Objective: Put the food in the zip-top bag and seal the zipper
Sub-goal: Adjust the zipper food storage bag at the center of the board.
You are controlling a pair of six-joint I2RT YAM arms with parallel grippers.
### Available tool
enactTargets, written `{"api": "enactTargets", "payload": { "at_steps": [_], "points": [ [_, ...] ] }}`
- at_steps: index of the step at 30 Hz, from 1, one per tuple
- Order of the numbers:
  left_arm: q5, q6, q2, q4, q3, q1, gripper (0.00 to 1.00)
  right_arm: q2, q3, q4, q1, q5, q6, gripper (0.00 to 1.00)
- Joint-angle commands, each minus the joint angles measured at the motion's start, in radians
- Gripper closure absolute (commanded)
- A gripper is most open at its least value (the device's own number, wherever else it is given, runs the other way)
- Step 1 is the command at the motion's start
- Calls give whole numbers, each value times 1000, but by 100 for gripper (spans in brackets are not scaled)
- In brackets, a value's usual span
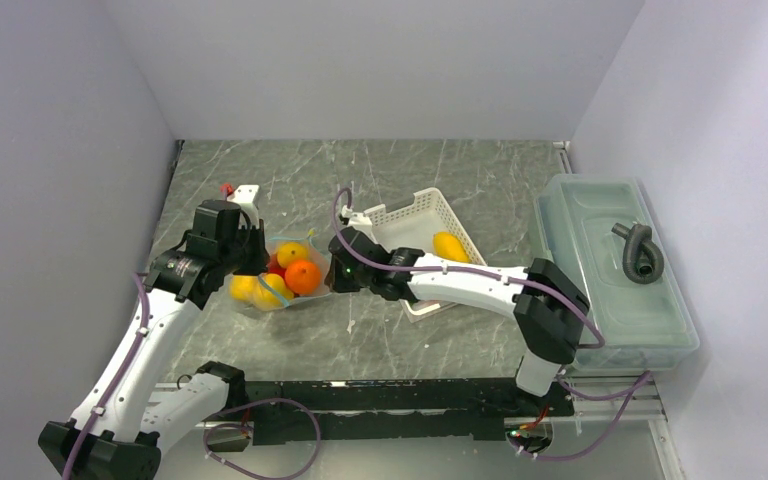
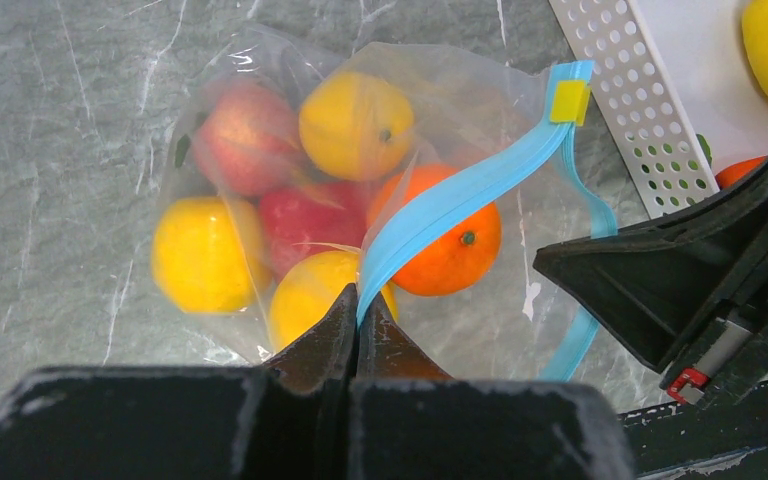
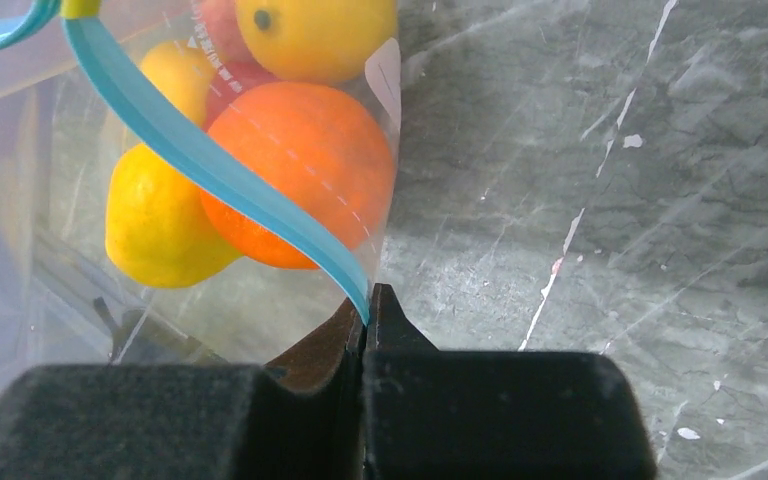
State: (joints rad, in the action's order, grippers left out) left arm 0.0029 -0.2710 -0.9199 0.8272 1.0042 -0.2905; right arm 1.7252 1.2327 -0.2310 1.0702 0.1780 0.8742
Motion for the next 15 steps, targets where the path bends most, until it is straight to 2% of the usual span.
{"api": "enactTargets", "payload": {
  "at_steps": [1,7,15],
  "points": [
    [0,13,13,-21,7,-2,100,-87,56,1,-3,39,-44,100],
    [0,5,0,15,58,-2,100,-163,111,-94,-1,61,-131,100],
    [24,10,-61,154,215,-2,100,-223,245,-272,-1,103,-255,100]
  ]
}}
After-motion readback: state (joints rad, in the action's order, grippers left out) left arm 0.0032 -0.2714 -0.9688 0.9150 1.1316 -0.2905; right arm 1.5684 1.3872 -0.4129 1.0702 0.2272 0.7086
